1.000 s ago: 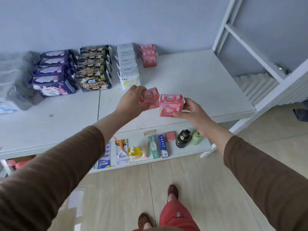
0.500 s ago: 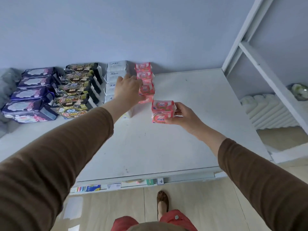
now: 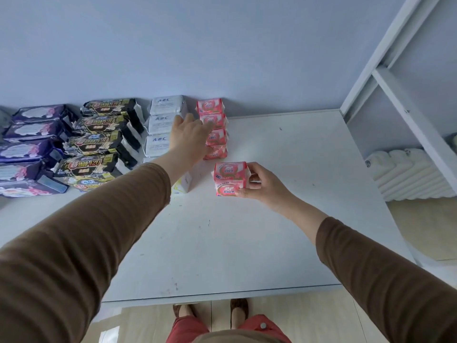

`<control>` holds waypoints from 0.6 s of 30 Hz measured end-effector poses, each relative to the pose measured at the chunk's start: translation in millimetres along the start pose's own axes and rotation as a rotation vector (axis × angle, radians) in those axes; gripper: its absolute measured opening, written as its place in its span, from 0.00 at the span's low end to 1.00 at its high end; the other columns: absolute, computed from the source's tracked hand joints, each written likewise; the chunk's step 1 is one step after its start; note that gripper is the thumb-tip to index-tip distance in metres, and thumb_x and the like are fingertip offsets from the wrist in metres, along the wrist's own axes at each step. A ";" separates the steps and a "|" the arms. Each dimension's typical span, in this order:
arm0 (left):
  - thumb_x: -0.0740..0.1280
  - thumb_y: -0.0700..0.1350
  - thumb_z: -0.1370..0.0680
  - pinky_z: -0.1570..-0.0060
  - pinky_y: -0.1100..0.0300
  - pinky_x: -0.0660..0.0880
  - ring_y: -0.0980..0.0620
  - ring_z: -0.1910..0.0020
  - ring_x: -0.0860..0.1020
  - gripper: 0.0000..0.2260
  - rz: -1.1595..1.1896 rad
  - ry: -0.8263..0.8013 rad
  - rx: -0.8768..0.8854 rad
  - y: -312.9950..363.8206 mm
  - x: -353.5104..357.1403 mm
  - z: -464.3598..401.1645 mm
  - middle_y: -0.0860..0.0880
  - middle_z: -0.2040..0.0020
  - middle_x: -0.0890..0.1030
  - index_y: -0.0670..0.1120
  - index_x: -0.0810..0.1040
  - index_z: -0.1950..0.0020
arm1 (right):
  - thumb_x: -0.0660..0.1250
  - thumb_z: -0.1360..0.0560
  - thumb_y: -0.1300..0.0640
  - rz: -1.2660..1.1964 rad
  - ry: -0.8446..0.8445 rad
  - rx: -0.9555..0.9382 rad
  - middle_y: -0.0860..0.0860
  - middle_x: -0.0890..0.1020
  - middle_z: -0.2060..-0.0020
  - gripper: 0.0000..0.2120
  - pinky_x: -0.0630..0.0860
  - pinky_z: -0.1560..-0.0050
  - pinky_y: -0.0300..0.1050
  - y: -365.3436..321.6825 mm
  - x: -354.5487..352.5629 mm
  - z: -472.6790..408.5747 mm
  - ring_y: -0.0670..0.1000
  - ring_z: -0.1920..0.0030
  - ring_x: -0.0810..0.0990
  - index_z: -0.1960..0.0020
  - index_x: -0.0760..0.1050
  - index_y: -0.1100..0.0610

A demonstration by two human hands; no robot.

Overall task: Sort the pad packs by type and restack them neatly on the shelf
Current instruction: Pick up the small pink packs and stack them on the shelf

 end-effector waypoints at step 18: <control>0.67 0.52 0.25 0.40 0.51 0.66 0.46 0.39 0.71 0.17 0.104 0.043 -0.030 -33.7 -28.5 64.8 0.51 0.40 0.76 0.54 0.75 0.36 | 0.77 0.31 0.56 0.313 0.155 -0.093 0.53 0.80 0.45 0.25 0.76 0.51 0.46 -5.4 37.7 -58.2 0.53 0.48 0.80 0.39 0.71 0.58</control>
Point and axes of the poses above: each hand's wrist, its own z-axis away from the middle knuckle, its own x-axis out of the palm, y = z × x, the point moved 1 cm from there along -z, towards the middle knuckle
